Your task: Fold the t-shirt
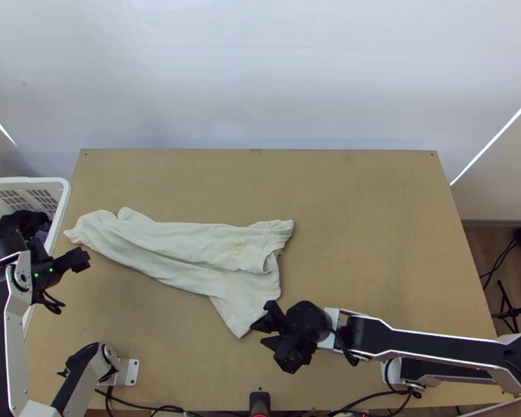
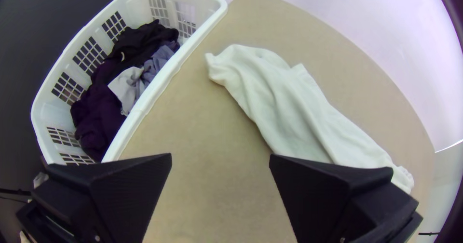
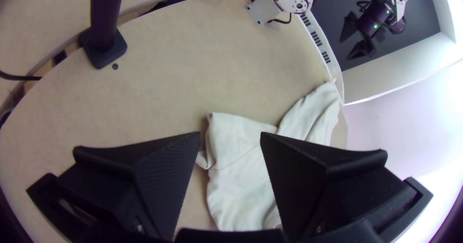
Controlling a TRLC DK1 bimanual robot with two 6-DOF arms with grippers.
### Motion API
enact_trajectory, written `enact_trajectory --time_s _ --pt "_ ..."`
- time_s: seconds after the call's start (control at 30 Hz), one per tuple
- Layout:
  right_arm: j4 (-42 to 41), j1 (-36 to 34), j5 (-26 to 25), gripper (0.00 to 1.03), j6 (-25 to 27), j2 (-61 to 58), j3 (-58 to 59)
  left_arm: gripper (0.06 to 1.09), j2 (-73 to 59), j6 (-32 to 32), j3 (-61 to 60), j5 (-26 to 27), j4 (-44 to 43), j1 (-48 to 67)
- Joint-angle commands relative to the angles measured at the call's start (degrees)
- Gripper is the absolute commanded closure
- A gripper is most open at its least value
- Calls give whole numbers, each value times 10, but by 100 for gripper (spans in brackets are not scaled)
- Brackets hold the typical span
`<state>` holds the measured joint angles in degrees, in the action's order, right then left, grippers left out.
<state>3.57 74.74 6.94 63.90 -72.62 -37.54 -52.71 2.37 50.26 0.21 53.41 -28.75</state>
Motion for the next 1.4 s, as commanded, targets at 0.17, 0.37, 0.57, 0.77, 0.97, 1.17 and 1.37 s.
enact_trajectory --time_s 0.17,0.37,0.57,0.77,0.97,1.17,1.37 --pt "-57 -48 12 45 2 -60 24 10 2 -1 1 0 4 -7" --pt "-73 -79 28 45 23 -80 29 10 1 1 1 1 5 -7" --pt "-100 -101 44 60 38 -97 37 10 2 4 2 0 5 -6" --pt "-110 -106 48 60 40 -111 39 10 4 3 2 0 7 -7" --pt "-135 -107 53 60 40 -131 46 10 4 3 3 0 8 -7" --pt "-159 -106 55 60 40 -141 49 10 4 2 5 0 9 -7" --pt "-183 -106 55 62 37 -161 45 10 1 3 5 0 9 -7"
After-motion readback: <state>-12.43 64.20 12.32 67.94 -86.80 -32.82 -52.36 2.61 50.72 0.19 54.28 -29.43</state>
